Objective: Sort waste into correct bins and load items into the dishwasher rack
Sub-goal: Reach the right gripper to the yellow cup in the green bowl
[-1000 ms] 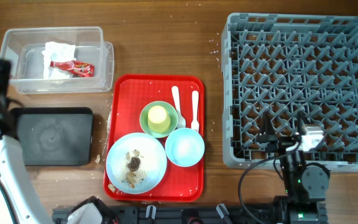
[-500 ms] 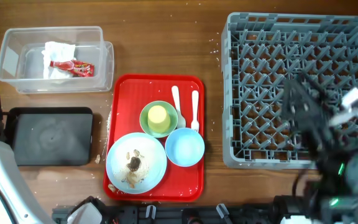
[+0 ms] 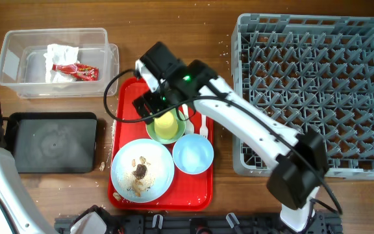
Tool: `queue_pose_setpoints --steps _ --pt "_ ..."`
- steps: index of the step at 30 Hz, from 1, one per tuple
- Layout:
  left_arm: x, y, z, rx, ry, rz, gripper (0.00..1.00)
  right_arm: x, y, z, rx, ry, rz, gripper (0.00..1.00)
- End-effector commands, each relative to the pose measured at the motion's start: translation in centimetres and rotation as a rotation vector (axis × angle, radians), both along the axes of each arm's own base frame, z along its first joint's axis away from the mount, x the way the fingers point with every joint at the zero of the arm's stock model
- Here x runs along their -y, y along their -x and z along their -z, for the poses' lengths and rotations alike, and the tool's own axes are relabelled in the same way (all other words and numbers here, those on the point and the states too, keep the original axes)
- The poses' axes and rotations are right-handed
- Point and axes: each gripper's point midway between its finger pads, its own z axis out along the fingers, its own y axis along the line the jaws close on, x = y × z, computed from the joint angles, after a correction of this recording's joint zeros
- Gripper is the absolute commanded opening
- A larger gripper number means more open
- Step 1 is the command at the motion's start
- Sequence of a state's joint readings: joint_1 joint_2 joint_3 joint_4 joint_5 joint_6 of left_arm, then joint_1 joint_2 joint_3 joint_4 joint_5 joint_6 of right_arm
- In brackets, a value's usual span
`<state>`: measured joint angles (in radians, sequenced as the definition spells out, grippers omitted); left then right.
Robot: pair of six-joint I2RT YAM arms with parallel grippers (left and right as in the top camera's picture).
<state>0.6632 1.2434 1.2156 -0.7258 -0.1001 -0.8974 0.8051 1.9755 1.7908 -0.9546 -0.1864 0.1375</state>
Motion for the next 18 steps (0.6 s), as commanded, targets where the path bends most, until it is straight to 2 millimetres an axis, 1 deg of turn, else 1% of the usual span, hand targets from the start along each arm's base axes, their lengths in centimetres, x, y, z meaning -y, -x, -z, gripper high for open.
queue_pose_setpoints --steps 1,3,4,6,7,8,10,11,12,15,18 --pt "-0.2 0.1 -0.2 0.010 -0.002 -0.012 1.00 1.1 1.9 4.6 -0.154 0.133 0.062 1.00" --pt "-0.2 0.1 -0.2 0.010 -0.002 -0.012 1.00 2.2 2.8 6.6 -0.217 0.206 0.087 1.00" --pt "-0.2 0.1 -0.2 0.010 -0.002 -0.012 1.00 2.0 3.0 7.0 -0.231 0.209 0.082 0.99" --pt "-0.2 0.1 -0.2 0.010 -0.002 -0.012 1.00 1.8 3.7 7.9 -0.254 0.215 0.073 0.90" --pt "-0.2 0.1 -0.2 0.010 -0.002 -0.012 1.00 1.7 4.2 8.6 -0.262 0.229 0.065 0.91" --pt "-0.2 0.1 -0.2 0.010 -0.002 -0.012 1.00 1.5 4.1 9.0 -0.259 0.231 0.065 0.91" --pt "-0.2 0.1 -0.2 0.010 -0.002 -0.012 1.00 0.7 3.6 9.1 -0.236 0.207 0.062 0.89" --pt "-0.2 0.1 -0.2 0.010 -0.002 -0.012 1.00 0.7 3.2 9.1 -0.219 0.207 0.074 0.87" --pt "-0.2 0.1 -0.2 0.010 -0.002 -0.012 1.00 1.1 2.5 9.2 -0.178 0.232 0.098 0.84" --pt "-0.2 0.1 -0.2 0.009 -0.002 -0.012 1.00 2.0 1.1 9.3 -0.105 0.284 0.147 0.85" --pt "-0.2 0.1 -0.2 0.010 -0.002 -0.012 1.00 1.7 0.9 9.7 -0.094 0.270 0.149 0.82"
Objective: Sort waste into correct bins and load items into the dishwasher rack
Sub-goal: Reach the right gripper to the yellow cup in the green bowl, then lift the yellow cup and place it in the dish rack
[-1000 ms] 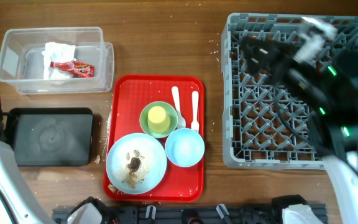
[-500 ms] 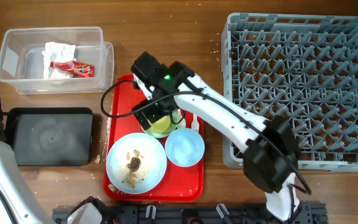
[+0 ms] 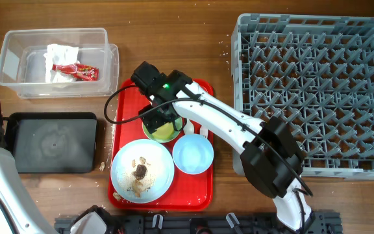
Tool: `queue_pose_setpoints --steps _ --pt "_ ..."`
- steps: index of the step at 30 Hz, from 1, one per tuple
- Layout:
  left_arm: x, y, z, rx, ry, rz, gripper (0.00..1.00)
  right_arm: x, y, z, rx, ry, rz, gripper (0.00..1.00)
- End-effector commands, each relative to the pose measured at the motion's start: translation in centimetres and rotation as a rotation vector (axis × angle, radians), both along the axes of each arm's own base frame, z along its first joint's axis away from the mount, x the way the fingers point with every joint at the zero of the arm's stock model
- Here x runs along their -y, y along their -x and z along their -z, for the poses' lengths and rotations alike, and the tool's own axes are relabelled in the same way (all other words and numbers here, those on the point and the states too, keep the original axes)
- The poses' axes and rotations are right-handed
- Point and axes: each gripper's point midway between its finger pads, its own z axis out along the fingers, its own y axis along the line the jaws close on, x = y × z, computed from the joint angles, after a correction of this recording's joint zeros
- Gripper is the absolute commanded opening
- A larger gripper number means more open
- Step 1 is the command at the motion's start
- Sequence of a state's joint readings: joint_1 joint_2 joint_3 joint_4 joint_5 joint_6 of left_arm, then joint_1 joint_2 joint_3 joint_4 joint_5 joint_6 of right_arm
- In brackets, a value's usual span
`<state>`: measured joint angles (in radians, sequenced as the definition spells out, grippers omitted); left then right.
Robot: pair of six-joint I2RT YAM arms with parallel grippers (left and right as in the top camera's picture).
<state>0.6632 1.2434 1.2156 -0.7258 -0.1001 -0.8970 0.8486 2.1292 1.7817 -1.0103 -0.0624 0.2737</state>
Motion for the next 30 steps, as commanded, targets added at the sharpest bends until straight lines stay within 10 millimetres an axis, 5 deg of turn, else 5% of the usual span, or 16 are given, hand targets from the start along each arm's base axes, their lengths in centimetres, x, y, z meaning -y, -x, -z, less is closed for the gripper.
queue_pose_setpoints --steps 1,5,10,14,17,18,20,22,23,26,30 --pt "-0.2 0.1 -0.2 0.010 -0.002 -0.012 1.00 0.6 0.0 2.1 0.006 0.049 0.023 0.82" --pt "-0.2 0.1 -0.2 0.010 -0.002 -0.012 1.00 0.1 1.2 2.6 -0.006 0.055 0.018 0.79" --pt "-0.2 0.1 -0.2 0.010 -0.002 -0.012 1.00 -0.7 1.2 1.5 0.004 0.033 0.034 0.63" --pt "-0.2 0.1 -0.2 0.010 -0.002 -0.012 1.00 -0.3 -0.1 -2.4 0.046 0.002 0.059 0.61" --pt "-0.2 0.1 -0.2 0.010 -0.002 -0.012 1.00 2.4 -3.1 -7.0 0.129 -0.037 0.141 0.60" --pt "-0.2 0.1 -0.2 0.010 -0.001 -0.012 1.00 4.7 -5.2 -9.8 0.185 -0.072 0.202 0.60" --pt "-0.2 0.1 -0.2 0.010 -0.002 -0.012 1.00 12.3 -9.8 -15.0 0.307 -0.112 0.365 0.60" --pt "-0.2 0.1 -0.2 0.010 -0.002 -0.012 1.00 23.4 -14.5 -17.7 0.406 -0.100 0.570 0.59" --pt "-0.2 0.1 -0.2 0.010 -0.002 -0.012 1.00 27.4 -15.9 -17.8 0.431 -0.081 0.642 0.59" --pt "-0.2 0.1 -0.2 0.010 -0.001 -0.012 1.00 35.4 -17.7 -16.3 0.432 -0.036 0.804 0.60" --pt "-0.2 0.1 -0.2 0.010 -0.002 -0.012 1.00 41.4 -18.3 -11.3 0.321 0.007 0.925 0.61"
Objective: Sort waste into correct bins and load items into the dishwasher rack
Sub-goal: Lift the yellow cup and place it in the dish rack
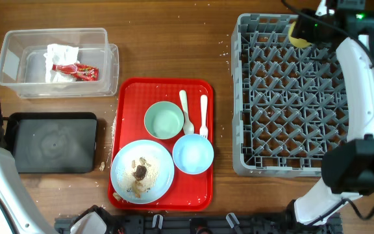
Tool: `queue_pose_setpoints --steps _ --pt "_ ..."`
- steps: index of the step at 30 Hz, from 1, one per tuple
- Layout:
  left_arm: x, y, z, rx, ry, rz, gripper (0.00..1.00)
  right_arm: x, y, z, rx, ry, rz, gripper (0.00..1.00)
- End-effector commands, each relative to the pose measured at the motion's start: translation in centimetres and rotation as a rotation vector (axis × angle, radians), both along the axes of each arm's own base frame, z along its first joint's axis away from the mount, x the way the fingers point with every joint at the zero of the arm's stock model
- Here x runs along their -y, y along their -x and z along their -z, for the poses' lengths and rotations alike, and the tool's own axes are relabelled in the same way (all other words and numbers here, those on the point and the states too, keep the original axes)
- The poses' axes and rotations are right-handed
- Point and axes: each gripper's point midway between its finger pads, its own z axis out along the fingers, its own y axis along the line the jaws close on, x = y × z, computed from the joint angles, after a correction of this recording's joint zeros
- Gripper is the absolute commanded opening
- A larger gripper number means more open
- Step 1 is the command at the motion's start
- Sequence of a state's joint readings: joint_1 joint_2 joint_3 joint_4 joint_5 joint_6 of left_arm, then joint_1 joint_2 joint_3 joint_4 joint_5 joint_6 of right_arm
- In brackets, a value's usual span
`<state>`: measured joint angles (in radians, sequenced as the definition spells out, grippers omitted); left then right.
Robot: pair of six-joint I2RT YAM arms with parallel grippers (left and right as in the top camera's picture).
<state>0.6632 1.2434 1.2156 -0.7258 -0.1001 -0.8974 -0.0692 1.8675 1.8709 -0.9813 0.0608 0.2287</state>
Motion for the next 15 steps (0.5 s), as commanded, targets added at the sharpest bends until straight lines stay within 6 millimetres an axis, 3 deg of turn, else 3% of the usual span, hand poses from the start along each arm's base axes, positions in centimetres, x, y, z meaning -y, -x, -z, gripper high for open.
queue_pose_setpoints --steps 1,3,5,8,10,12,13,15 --pt "-0.2 0.1 -0.2 0.010 -0.002 -0.012 1.00 1.5 -0.2 5.3 -0.128 -0.045 0.006 0.64" --pt "-0.2 0.1 -0.2 0.010 -0.002 -0.012 1.00 0.0 -0.1 7.5 -0.188 -0.112 -0.062 0.66" --pt "-0.2 0.1 -0.2 0.010 -0.002 -0.012 1.00 -0.7 0.6 8.3 -0.228 -0.151 -0.077 0.70" --pt "-0.2 0.1 -0.2 0.010 -0.002 -0.012 1.00 -0.9 1.7 8.3 -0.265 -0.164 -0.068 0.78" --pt "-0.2 0.1 -0.2 0.010 -0.002 -0.012 1.00 -1.0 2.8 7.6 -0.288 -0.168 -0.065 0.90" --pt "-0.2 0.1 -0.2 0.010 -0.002 -0.012 1.00 -1.4 3.6 6.4 -0.281 -0.180 -0.044 0.92" --pt "-0.2 0.1 -0.2 0.010 -0.002 -0.012 1.00 -3.0 4.1 4.7 -0.257 -0.215 -0.078 0.91" --pt "-0.2 0.1 -0.2 0.010 -0.002 -0.012 1.00 -9.1 5.3 1.8 -0.212 -0.276 -0.276 0.91"
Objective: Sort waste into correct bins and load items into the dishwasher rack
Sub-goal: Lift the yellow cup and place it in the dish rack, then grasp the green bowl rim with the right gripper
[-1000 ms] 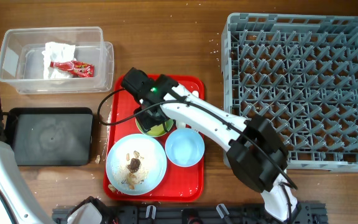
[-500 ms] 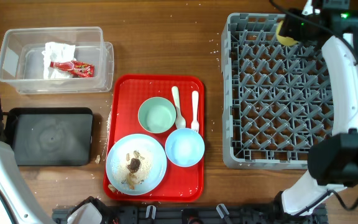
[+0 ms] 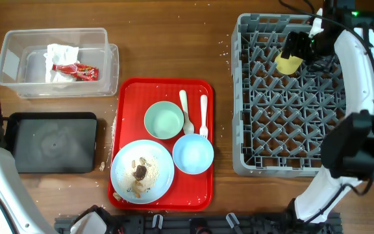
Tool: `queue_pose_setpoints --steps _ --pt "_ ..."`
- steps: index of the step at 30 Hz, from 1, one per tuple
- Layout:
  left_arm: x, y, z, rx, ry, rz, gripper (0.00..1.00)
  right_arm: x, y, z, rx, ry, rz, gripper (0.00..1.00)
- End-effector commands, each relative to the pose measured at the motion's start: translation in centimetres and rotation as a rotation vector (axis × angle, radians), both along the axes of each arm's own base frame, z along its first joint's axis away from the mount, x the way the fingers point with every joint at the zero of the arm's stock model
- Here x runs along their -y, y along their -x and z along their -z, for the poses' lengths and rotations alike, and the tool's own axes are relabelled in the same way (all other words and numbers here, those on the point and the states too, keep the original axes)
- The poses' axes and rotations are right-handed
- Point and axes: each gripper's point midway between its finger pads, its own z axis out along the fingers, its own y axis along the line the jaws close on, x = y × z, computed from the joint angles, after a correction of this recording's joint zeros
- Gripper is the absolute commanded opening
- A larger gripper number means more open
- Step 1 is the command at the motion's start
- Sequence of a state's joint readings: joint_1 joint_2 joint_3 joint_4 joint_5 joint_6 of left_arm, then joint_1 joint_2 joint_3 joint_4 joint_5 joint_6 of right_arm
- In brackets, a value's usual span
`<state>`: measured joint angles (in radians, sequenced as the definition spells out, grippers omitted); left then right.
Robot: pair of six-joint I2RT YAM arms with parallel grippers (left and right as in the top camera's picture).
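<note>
My right gripper [image 3: 297, 53] hangs over the far middle of the grey dishwasher rack [image 3: 252, 156], shut on a small yellow cup [image 3: 289, 64]. On the red tray [image 3: 128, 97] sit a green bowl [image 3: 164, 120], a light blue bowl [image 3: 193, 155], and a white plate [image 3: 141, 170] with food scraps. A white spoon [image 3: 186, 110] and a white fork [image 3: 204, 116] lie beside the bowls. Only the white left arm shows, at the left edge; its gripper is out of view.
A clear bin [image 3: 8, 62] at the far left holds a crumpled tissue [image 3: 60, 55] and a red wrapper [image 3: 76, 70]. A black bin [image 3: 54, 143] sits in front of it. Crumbs lie on the wooden table around the tray.
My right gripper has moved a little nearer and to the left over the rack, and the yellow cup now sits lower, close to the rack's tines.
My right gripper was down on the yellow cup inside the green bowl on the tray, and stayed there at the following moment. Then it held the cup over the rack's far edge, leaving the green bowl empty. Now the cup hangs lower over the rack.
</note>
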<state>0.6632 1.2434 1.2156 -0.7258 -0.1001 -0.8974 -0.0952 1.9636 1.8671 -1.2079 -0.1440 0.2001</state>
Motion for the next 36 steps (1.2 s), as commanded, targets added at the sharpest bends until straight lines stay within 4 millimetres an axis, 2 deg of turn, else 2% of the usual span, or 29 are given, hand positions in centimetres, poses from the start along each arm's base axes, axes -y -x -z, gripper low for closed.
queue_pose_setpoints --steps 1,3,4,5,7,8,10,12,14,17,19,22,25,29,31,33,36 --pt "-0.2 0.1 -0.2 0.009 -0.002 -0.012 1.00 -10.2 1.8 -5.3 0.116 -0.121 -0.254 0.91" --pt "-0.2 0.1 -0.2 0.010 -0.002 -0.012 1.00 -16.2 3.1 -5.0 0.110 -0.133 -0.393 0.90" --pt "-0.2 0.1 -0.2 0.010 -0.002 -0.012 1.00 -21.1 4.3 -4.5 0.118 -0.147 -0.495 0.87" --pt "-0.2 0.1 -0.2 0.010 -0.002 -0.012 1.00 -23.9 5.0 -4.0 0.125 -0.157 -0.539 0.85" --pt "-0.2 0.1 -0.2 0.009 -0.002 -0.012 1.00 -31.4 6.7 -2.1 0.144 -0.176 -0.604 0.79" --pt "-0.2 0.1 -0.2 0.010 -0.002 -0.012 1.00 -34.3 7.4 -0.6 0.145 -0.156 -0.593 0.76" --pt "-0.2 0.1 -0.2 0.010 -0.002 -0.012 1.00 -38.2 8.8 2.7 0.145 -0.084 -0.564 0.73" --pt "-0.2 0.1 -0.2 0.009 -0.002 -0.012 1.00 -41.0 10.7 6.0 0.130 -0.038 -0.576 0.70" --pt "-0.2 0.1 -0.2 0.009 -0.002 -0.012 1.00 -42.1 12.5 8.7 0.078 -0.009 -0.594 0.69" --pt "-0.2 0.1 -0.2 0.010 -0.002 -0.012 1.00 -42.0 14.4 11.1 -0.015 0.010 -0.587 0.68" --pt "-0.2 0.1 -0.2 0.010 -0.002 -0.012 1.00 -42.2 15.0 12.2 -0.055 0.000 -0.599 0.62" --pt "-0.2 0.1 -0.2 0.010 -0.002 -0.012 1.00 -42.5 15.5 12.4 -0.059 0.002 -0.609 0.45" --pt "-0.2 0.1 -0.2 0.010 -0.002 -0.012 1.00 -42.2 16.0 13.2 -0.085 0.021 -0.614 0.44" --pt "-0.2 0.1 -0.2 0.009 -0.002 -0.012 1.00 -42.2 16.1 13.4 -0.091 0.025 -0.615 0.31" --pt "-0.2 0.1 -0.2 0.009 -0.002 -0.012 1.00 -42.2 16.2 13.4 -0.092 0.025 -0.617 0.21" --pt "-0.2 0.1 -0.2 0.010 -0.002 -0.012 1.00 -42.1 16.4 13.5 -0.103 0.024 -0.619 0.06" --pt "-0.2 0.1 -0.2 0.010 -0.002 -0.012 1.00 -42.3 16.0 12.5 -0.092 0.017 -0.617 0.04"
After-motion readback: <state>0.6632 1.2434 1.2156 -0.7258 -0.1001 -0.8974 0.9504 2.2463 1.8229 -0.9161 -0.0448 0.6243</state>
